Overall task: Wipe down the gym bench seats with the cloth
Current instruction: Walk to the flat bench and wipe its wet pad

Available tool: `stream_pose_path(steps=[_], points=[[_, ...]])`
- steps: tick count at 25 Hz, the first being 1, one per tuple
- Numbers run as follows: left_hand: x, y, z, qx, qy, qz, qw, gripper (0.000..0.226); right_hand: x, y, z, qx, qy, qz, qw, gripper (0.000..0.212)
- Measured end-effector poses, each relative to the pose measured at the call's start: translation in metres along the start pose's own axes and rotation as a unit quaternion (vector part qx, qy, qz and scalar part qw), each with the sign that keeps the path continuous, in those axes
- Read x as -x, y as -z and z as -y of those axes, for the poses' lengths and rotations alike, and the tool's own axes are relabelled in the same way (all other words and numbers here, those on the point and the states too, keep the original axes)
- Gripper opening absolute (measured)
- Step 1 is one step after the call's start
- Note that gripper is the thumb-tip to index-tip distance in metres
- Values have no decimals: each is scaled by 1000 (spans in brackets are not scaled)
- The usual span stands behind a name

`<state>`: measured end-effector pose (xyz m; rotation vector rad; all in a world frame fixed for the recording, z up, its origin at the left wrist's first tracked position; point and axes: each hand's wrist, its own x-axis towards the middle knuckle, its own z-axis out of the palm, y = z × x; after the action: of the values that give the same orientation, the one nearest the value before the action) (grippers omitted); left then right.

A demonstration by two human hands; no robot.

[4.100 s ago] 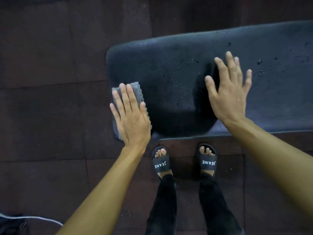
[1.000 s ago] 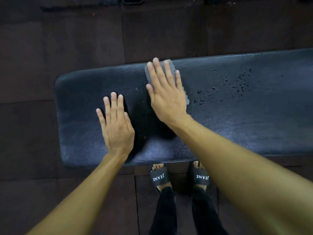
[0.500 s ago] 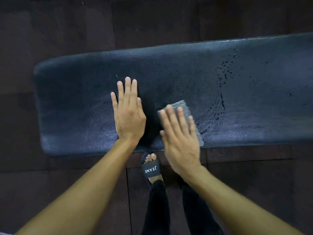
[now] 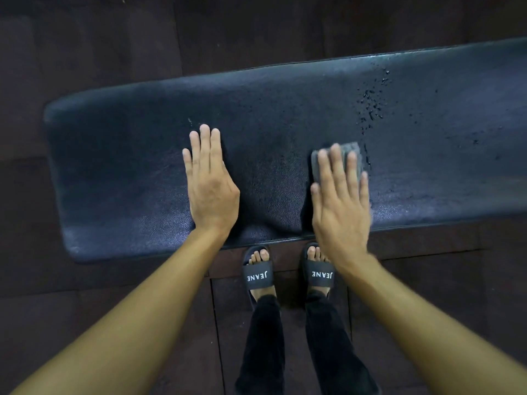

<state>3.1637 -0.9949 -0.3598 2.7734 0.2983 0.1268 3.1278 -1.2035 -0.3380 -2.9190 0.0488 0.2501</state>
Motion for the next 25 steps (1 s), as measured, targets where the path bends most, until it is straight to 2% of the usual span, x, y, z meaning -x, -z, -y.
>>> stream_pose_path(steps=[3,6,8,10,12,14,16,20,22,25], points=[[-4,-1,1,1,-3,7,1000,51,35,-17,37,9,53,2,999,54],[-6,0,-2,-14,0,12,1000,52,3,-20,56,-18,116,-22,993,51],[-4,2,-10,-13,31,9,999,53,-34,-15,42,-18,135,-30,990,50],[0,2,-29,1,36,14,999,53,-64,-3,9,-15,106,-30,994,51],[8,-2,-58,5,-13,35,999,51,-75,12,-33,-17,60,-24,998,52],[21,-13,-92,-3,-64,65,996,50,-60,24,-81,-14,12,-21,1000,53],[32,-26,-115,-30,-68,82,994,52,-24,29,-118,2,-11,-9,1000,53],[34,-38,-121,-90,-35,79,992,53,41,15,-115,15,78,13,997,53],[32,-36,-121,-86,-36,83,992,53,30,7,-90,-3,126,3,992,51],[29,-36,-123,-75,-28,82,993,53,-33,4,-59,-28,180,-20,983,49]])
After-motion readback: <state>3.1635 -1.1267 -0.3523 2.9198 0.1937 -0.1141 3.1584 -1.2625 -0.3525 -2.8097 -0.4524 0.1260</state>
